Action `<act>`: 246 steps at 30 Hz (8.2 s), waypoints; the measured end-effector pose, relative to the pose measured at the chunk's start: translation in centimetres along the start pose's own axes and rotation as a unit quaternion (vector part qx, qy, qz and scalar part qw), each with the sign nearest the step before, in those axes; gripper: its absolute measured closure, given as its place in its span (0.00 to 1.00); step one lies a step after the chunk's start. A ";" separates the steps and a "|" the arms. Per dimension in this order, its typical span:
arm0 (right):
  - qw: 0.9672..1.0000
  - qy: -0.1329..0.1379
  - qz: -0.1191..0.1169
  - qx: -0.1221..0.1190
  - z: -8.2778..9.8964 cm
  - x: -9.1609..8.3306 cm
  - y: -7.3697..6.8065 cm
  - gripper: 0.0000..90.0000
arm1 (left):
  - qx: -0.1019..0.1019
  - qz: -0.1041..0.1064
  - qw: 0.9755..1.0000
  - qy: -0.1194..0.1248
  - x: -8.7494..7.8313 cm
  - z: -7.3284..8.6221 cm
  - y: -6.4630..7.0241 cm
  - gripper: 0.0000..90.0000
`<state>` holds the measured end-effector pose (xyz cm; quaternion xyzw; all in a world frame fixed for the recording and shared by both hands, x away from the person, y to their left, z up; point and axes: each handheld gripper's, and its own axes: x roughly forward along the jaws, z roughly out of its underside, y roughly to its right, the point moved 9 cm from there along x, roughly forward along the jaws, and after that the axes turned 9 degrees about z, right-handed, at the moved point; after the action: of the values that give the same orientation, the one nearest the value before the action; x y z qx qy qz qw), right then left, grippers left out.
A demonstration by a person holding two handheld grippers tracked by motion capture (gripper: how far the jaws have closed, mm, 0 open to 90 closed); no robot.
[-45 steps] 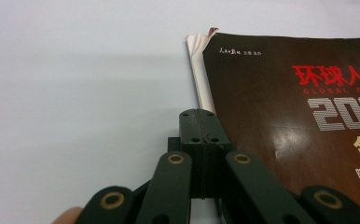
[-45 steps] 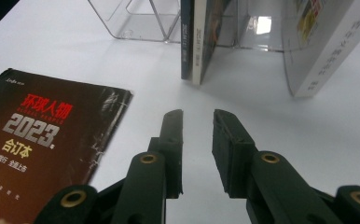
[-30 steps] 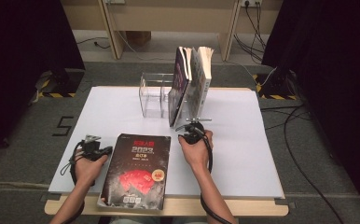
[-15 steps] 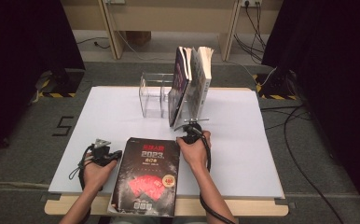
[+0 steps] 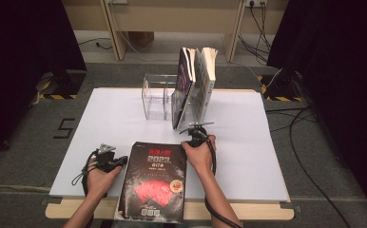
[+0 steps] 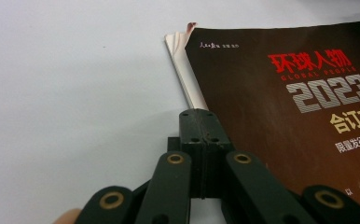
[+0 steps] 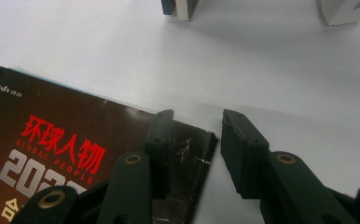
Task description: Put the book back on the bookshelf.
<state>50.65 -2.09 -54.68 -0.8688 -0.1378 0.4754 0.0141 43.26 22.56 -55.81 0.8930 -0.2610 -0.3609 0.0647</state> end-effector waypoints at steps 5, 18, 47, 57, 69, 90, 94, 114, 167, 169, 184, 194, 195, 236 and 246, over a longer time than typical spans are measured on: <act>1.000 0.002 -0.003 0.000 -0.1 0.1 0.0 0.72 | -0.002 0.001 1.000 0.002 0.0 0.1 0.2 1.00; 0.999 -0.010 -0.024 0.022 0.5 -0.3 -0.2 0.71 | 0.019 -0.019 1.000 -0.008 0.1 0.2 0.5 1.00; 0.999 -0.017 -0.027 0.038 0.8 -0.8 0.0 0.85 | 0.033 -0.034 0.999 -0.016 0.1 0.1 0.7 1.00; 0.998 -0.010 -0.046 0.048 0.7 -0.5 -0.1 0.76 | 0.033 -0.035 0.999 -0.015 0.1 0.1 0.7 1.00; 0.993 -0.003 -0.075 0.087 0.3 -0.4 0.0 0.77 | 0.033 -0.037 0.999 -0.015 0.1 0.1 0.7 1.00; 0.990 -0.029 -0.112 0.079 0.1 -1.2 -0.6 0.97 | 0.031 -0.038 0.999 -0.011 0.1 0.2 0.8 1.00; 0.989 -0.018 -0.121 0.086 0.0 -1.7 -0.7 0.98 | 0.022 -0.032 0.999 -0.007 -0.1 0.2 0.6 0.99; 0.985 0.087 -0.133 0.072 -3.4 -7.0 -1.7 0.98 | -0.010 -0.058 0.995 0.079 -3.0 -2.3 -0.3 0.65; 0.952 0.285 -0.108 0.026 -12.5 -15.9 -7.7 0.98 | 0.024 0.051 0.986 0.155 -5.6 -9.6 8.2 0.54; 0.950 0.292 -0.108 0.028 -12.6 -16.1 -7.8 0.98 | 0.027 0.057 0.986 0.155 -5.5 -10.0 8.9 0.54; 0.944 0.313 -0.099 0.033 -13.8 -16.5 -8.2 0.98 | 0.057 0.090 0.982 0.157 -4.8 -12.8 12.8 0.53; 0.944 0.314 -0.094 0.033 -13.9 -16.1 -8.5 0.98 | 0.073 0.098 0.983 0.137 -3.5 -14.0 14.7 0.51; 0.944 0.314 -0.094 0.033 -13.9 -16.1 -8.5 0.98 | 0.073 0.097 0.983 0.137 -3.4 -14.2 14.9 0.50; 0.944 0.308 -0.113 0.018 -13.1 -16.3 -10.1 0.98 | 0.059 0.036 0.992 0.107 -1.1 -13.9 15.7 0.86; 0.945 0.305 -0.121 -0.001 -13.1 -16.1 -11.2 0.88 | 0.039 0.014 0.988 0.146 -2.3 -13.4 14.3 0.96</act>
<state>50.75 6.03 -32.51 -0.9491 -0.2313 0.1827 0.1114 44.99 10.57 -40.26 0.9342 -0.2750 -0.2153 0.0724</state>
